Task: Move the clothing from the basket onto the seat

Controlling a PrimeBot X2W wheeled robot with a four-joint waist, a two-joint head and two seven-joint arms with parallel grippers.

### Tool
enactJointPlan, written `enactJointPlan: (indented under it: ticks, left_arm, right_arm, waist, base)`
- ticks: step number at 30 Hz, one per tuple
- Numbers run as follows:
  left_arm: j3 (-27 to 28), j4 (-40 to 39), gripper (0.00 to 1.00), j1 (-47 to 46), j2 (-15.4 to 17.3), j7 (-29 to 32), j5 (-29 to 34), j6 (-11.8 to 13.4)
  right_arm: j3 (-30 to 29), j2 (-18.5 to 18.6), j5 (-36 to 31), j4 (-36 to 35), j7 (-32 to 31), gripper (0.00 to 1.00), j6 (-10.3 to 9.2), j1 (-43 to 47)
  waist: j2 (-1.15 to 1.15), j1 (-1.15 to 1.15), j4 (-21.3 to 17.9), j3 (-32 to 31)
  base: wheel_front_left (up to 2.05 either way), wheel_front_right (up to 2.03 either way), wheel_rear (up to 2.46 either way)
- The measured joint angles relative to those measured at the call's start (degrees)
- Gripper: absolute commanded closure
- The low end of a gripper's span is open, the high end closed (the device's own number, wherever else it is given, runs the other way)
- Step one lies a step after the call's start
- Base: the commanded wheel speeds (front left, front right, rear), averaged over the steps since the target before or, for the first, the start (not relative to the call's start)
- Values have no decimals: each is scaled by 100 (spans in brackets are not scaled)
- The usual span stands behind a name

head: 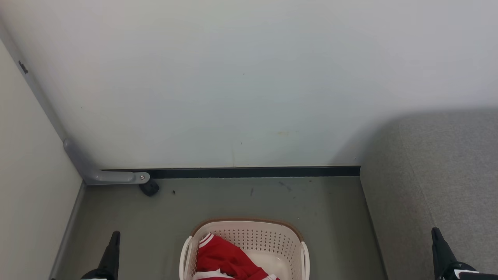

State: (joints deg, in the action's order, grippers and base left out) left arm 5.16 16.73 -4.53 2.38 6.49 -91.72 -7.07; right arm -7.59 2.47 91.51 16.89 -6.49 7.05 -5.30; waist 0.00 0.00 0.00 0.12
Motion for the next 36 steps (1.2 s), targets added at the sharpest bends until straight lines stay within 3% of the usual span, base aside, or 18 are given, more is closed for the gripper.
enactJointPlan:
  ticks: [3,4,10,27,36]
  left_arm:
    - [0,0,100,0,0,0,0,0]
    - [0,0,0,0,0,0,0,0]
    - [-24,260,0,282,-71,-3,0,10]
    - [-133,-107,0,285,-67,-319,8,10]
    - [-272,-375,0,290,12,-519,441,9]
  right_arm:
    - [0,0,0,0,0,100,0,0]
    - [0,0,0,0,0,0,0,0]
    - [37,-92,-3,249,2,0,-7,253]
    - [288,-89,30,-38,287,0,-7,243]
    - [556,15,-255,-247,470,0,-7,224]
  waist:
    - [0,0,0,0]
    - [0,0,0,0]
    - [0,0,0,0]
    - [0,1,16,-4]
    - [0,1,24,-5]
  base:
    - [0,0,0]
    - [0,0,0]
    - [0,0,0]
    - [0,0,0]
    - [0,0,0]
